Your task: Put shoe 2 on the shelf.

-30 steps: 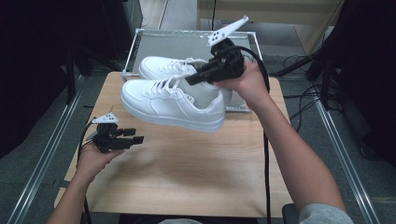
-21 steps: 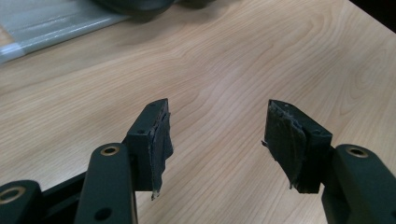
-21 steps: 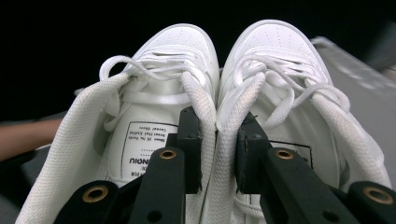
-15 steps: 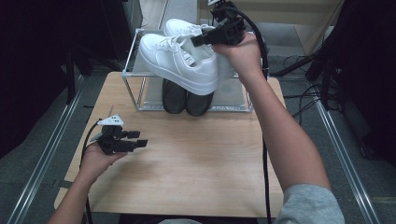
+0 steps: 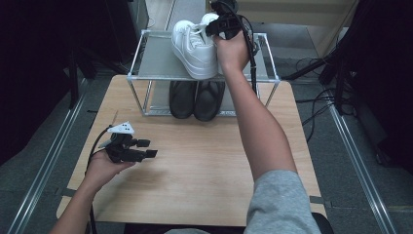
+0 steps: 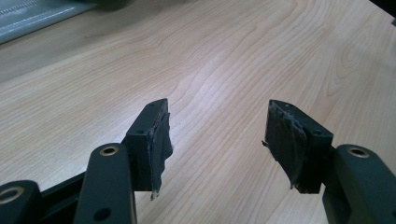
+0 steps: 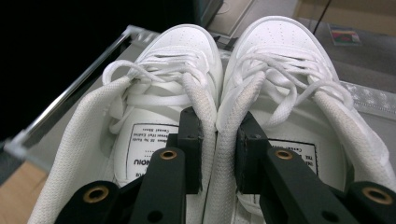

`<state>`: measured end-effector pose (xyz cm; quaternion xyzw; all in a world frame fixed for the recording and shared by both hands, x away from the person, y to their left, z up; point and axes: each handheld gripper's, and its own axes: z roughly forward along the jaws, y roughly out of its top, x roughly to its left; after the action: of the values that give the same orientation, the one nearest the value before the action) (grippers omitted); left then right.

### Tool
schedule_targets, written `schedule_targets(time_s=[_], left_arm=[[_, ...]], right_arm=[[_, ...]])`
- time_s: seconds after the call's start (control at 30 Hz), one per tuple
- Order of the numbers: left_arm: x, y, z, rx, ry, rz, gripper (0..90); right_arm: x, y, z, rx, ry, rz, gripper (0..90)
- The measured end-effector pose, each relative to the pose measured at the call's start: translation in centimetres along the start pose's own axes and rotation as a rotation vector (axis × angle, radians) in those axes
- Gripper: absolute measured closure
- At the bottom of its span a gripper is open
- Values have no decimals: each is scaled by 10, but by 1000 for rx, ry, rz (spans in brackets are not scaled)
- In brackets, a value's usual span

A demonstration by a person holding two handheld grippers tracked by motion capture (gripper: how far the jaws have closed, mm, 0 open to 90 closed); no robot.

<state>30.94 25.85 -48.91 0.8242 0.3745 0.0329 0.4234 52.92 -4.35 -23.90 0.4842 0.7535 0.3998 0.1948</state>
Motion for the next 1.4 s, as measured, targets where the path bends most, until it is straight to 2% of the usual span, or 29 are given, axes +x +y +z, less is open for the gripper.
schedule_targets(time_s=[0.03, 0.1, 0.17, 0.27, 0.37, 0.43, 0.53, 0.63, 0.73, 0.87, 0.93, 1.03, 1.13, 1.27, 1.4], left_arm=[[0, 0, 0, -1, -5, 4, 406], [-1, 1, 0, -1, -11, 15, 406], [-2, 1, 0, 2, -22, 18, 407], [-3, 2, 1, 3, -27, 26, 407], [-4, 3, 0, 4, -31, 34, 407], [-5, 4, 0, -13, -32, 31, 408], [-6, 6, 1, -15, -36, 39, 407], [-5, 6, 3, 2, -41, 46, 408], [-6, 7, 2, -7, -44, 43, 408], [-6, 7, 2, -4, -43, 46, 408], [-7, 8, 4, 1, -45, 51, 408], [-7, 9, 5, -1, -49, 54, 408], [-7, 9, 6, -4, -66, 44, 408], [-6, 12, 7, -2, -69, 51, 407], [-7, 14, 10, 4, -72, 56, 407]], right_arm=[[0, 1, 3, -1, -6, 16, 770], [2, 5, 9, 6, -25, 18, 770], [7, 9, 14, 4, -66, 21, 771], [8, 10, 20, -20, -102, 73, 769], [11, 9, 28, -41, -170, 107, 772], [13, 9, 35, -46, -198, 139, 773], [15, 7, 44, -36, -220, 131, 772], [17, 2, 53, -11, -219, 147, 768], [18, -4, 57, -37, -209, 188, 764], [22, -8, 59, -39, -210, 165, 736], [24, -9, 59, -36, -205, 168, 716], [24, -10, 60, -31, -196, 159, 652], [22, -10, 61, -26, -193, 126, 596], [21, -11, 58, -31, -191, 134, 547], [20, -12, 54, -32, -162, 141, 511]])
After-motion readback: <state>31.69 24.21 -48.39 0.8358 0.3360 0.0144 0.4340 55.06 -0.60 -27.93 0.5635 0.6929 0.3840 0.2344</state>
